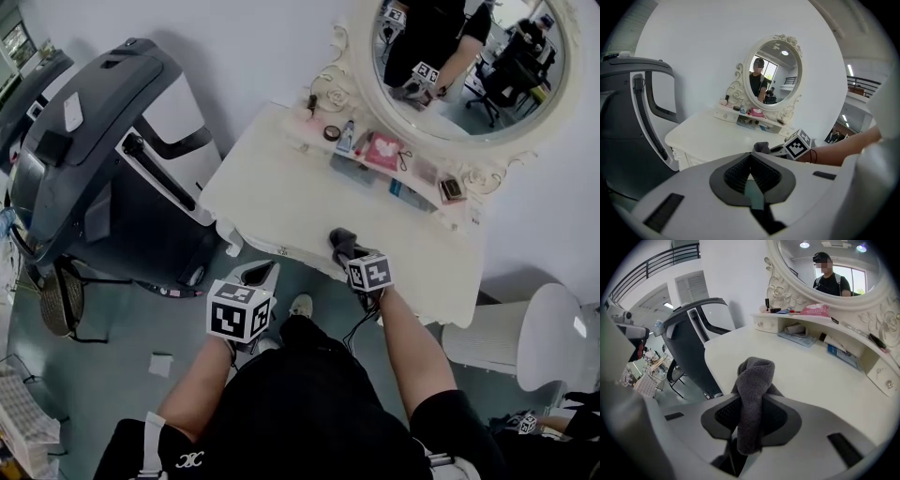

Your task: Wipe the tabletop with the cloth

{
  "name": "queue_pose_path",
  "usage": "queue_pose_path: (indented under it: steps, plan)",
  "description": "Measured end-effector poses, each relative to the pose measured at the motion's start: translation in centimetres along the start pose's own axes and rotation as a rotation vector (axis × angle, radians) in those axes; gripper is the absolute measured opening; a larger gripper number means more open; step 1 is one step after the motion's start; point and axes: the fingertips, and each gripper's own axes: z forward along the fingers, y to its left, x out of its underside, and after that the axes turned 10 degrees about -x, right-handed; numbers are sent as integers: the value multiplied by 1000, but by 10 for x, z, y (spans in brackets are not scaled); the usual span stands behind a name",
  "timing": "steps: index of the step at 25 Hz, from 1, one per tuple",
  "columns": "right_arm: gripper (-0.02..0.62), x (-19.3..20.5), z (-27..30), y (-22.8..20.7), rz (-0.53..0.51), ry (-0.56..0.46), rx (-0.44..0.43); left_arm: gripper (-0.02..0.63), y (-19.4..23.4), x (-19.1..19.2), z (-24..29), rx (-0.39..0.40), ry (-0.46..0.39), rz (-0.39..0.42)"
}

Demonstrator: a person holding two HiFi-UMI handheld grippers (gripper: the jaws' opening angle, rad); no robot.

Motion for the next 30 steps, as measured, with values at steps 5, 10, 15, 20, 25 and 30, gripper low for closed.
queue_pose_path:
  steps: [5, 10, 15, 20, 25, 30]
  plan:
    - [110, 12, -5, 9, 4, 6, 5, 6, -9, 17, -6, 21, 20, -7]
    - [110, 12, -4, 4, -40, 1, -11, 6, -14, 13, -2, 15, 16, -6]
    - [110, 4, -3, -32, -35, -14, 16, 6, -23, -1, 16, -7, 23, -2]
    - [110, -21, -9, -82, -40, -23, 35, 6, -39, -23, 41, -41, 29, -5]
    - [110, -45, -8, -132, -71, -18, 13, 6, -53, -38, 66, -78, 44, -12]
    - [110, -62, -2, -171, -89, -10, 8, 6, -57, -40, 81, -115, 69, -22]
